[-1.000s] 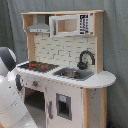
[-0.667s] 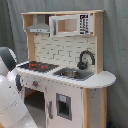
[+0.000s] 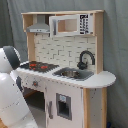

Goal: Play with the kitchen

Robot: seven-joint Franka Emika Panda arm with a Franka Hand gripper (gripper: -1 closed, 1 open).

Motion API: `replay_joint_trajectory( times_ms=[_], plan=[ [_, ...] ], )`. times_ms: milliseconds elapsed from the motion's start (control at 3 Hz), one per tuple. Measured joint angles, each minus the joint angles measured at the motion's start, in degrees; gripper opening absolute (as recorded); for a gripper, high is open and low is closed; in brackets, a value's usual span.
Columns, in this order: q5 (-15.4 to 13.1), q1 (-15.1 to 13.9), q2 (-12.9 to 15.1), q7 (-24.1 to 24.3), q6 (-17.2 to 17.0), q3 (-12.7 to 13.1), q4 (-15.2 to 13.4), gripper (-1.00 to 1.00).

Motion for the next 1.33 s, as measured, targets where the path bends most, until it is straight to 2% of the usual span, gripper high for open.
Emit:
replay_joint_trajectory(
  times_ms=[333, 667, 1000, 1333],
  plan=[
    [0.0, -3.9, 0.0, 1.5, 0.6, 4.5, 0.4, -1.0],
    [0.0, -6.0, 0.0, 5.0, 0.9, 8.9, 1.1, -1.0],
    [0.0, -7.4, -0.1, 9.4, 1.0, 12.6, 2.6, -1.0],
    [0.0, -7.6, -0.1, 15.1, 1.3, 14.7, 3.4, -1.0]
  ],
)
